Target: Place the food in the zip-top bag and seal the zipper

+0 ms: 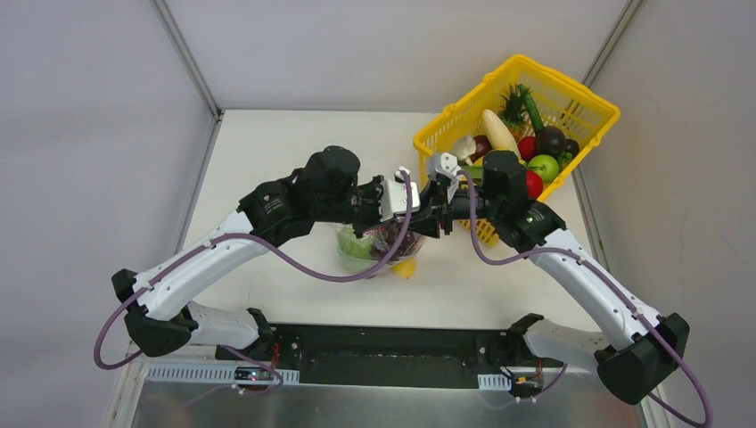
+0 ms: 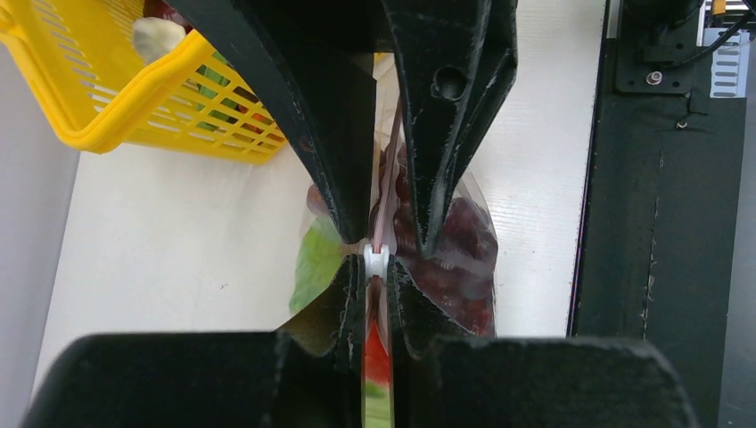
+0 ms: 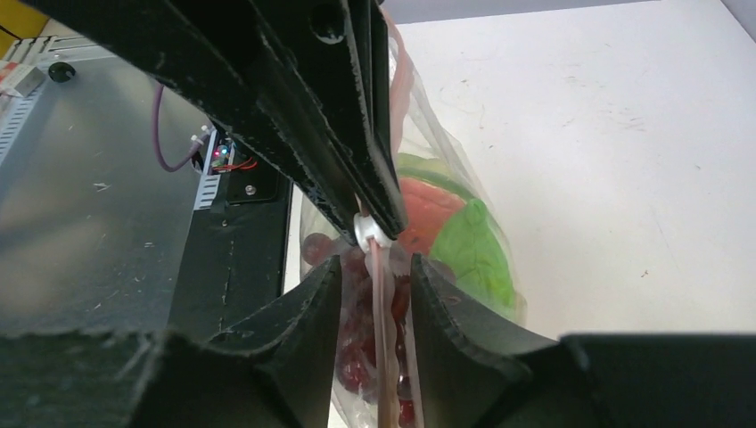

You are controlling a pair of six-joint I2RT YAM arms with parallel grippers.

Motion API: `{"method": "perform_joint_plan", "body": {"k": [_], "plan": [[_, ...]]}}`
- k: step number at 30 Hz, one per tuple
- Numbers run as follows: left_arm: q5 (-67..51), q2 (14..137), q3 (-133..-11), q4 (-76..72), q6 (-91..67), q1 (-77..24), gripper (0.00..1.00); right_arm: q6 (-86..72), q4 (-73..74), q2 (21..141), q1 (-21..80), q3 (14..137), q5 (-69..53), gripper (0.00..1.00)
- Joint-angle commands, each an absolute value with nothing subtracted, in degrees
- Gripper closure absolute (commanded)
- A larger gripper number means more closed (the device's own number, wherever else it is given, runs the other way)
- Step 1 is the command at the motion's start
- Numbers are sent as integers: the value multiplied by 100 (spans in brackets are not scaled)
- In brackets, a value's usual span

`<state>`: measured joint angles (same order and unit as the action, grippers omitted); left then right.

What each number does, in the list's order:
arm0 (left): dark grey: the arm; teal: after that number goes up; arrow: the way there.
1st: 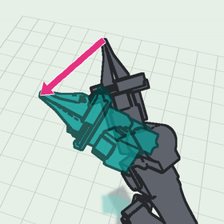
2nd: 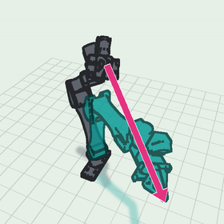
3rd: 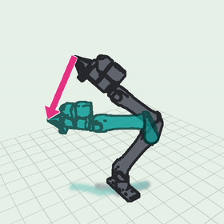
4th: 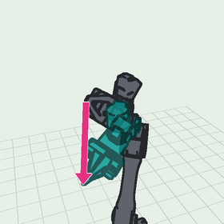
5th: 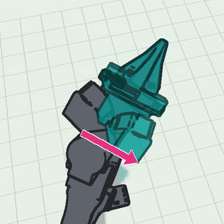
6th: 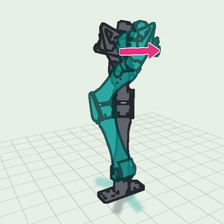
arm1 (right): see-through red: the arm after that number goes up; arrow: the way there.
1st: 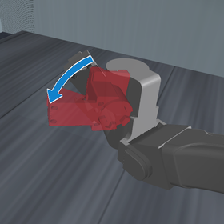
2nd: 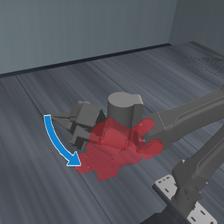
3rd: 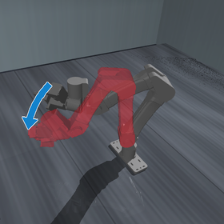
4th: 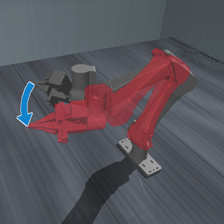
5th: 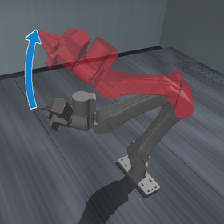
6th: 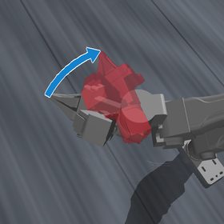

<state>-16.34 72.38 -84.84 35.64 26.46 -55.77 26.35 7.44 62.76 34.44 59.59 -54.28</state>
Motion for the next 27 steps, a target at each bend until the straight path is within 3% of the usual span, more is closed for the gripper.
{"method": "perform_joint_plan", "body": {"k": [1, 4, 7, 13, 27], "plan": [[-1813, 7183, -8765, 3199, 2604, -5549, 100, 2774, 511, 6293, 3531, 6135, -5221, 65], [-1789, 7156, -8746, 3192, 2615, -5550, 100, 2782, 430, 6266, 3533, 6072, -5152, 71], [-1755, 7146, -8722, 3199, 2611, -5554, 100, 2850, 412, 6189, 3534, 6026, -5071, 85], [-1656, 7085, -8663, 3170, 2638, -5547, 100, 2949, 439, 6070, 3537, 5933, -4973, 100], [-971, 6533, -8120, 3226, 2776, -5528, 100, 2954, 501, 5950, 3532, 5776, -4781, 100]]}}
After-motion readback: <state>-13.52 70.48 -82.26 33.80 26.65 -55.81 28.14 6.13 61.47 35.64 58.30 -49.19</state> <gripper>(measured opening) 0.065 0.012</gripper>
